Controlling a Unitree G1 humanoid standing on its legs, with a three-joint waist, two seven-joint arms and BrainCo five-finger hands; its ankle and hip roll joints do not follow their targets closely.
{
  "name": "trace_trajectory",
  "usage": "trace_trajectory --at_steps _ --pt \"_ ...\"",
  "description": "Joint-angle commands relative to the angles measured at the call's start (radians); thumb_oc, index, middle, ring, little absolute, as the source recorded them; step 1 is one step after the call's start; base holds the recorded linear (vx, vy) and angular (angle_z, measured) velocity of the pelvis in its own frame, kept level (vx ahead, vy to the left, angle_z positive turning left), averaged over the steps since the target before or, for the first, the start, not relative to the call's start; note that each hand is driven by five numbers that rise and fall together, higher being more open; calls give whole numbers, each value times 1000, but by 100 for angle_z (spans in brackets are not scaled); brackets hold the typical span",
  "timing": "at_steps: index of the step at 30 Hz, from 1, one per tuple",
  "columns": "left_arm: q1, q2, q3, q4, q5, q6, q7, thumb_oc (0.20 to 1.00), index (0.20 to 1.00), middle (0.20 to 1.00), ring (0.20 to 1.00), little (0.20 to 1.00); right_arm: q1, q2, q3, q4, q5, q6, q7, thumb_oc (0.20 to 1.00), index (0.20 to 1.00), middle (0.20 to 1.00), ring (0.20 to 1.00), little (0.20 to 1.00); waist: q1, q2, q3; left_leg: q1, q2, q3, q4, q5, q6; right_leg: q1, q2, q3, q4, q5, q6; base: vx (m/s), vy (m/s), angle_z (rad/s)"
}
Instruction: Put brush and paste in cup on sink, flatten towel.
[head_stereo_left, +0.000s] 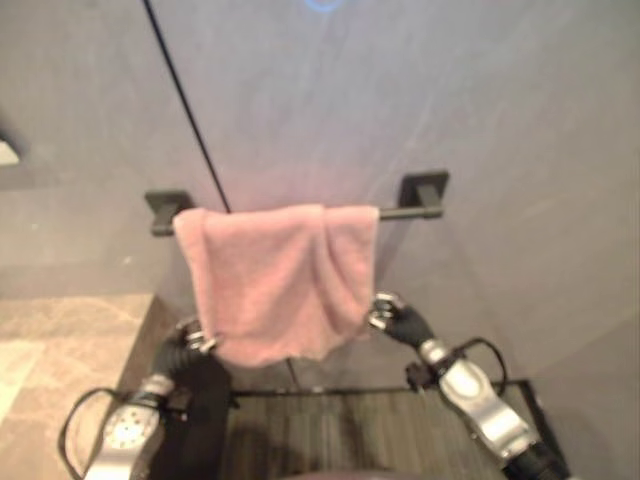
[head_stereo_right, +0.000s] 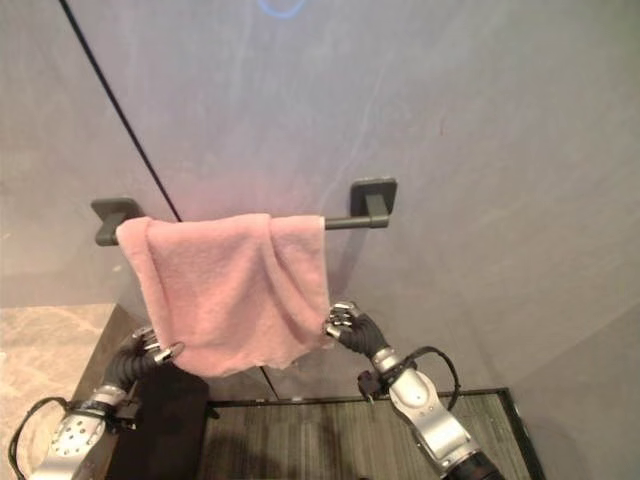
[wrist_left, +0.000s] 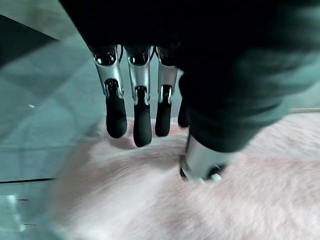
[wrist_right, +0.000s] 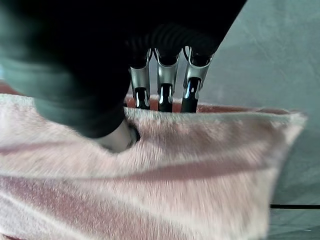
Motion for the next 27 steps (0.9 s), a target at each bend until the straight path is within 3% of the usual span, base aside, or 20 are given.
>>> trace_trajectory --at_steps 1,15,27 --pt "-56 43 26 24 22 -37 36 1000 1000 1000 1000 1000 -89 45 28 7 -36 -35 -14 1000 1000 1000 1000 1000 1 -37 -25 35 17 -34 36 -100 24 43 -44 -51 10 -53 27 -57 -14 0" --pt "-173 -41 -68 345 126 -6 88 1000 1000 1000 1000 1000 -70 35 -29 220 -107 -21 -72 1000 1000 1000 1000 1000 -28 -19 -47 -5 19 -49 13 -60 9 8 -40 -65 6 -39 28 -72 -18 1" --pt "-306 -208 -177 796 224 40 149 1000 1000 1000 1000 1000 -103 83 -42 707 -185 26 -140 1000 1000 1000 1000 1000 -42 -22 -57 -41 18 -59 13 -46 -4 -17 -43 -69 6 -27 32 -48 -7 1"
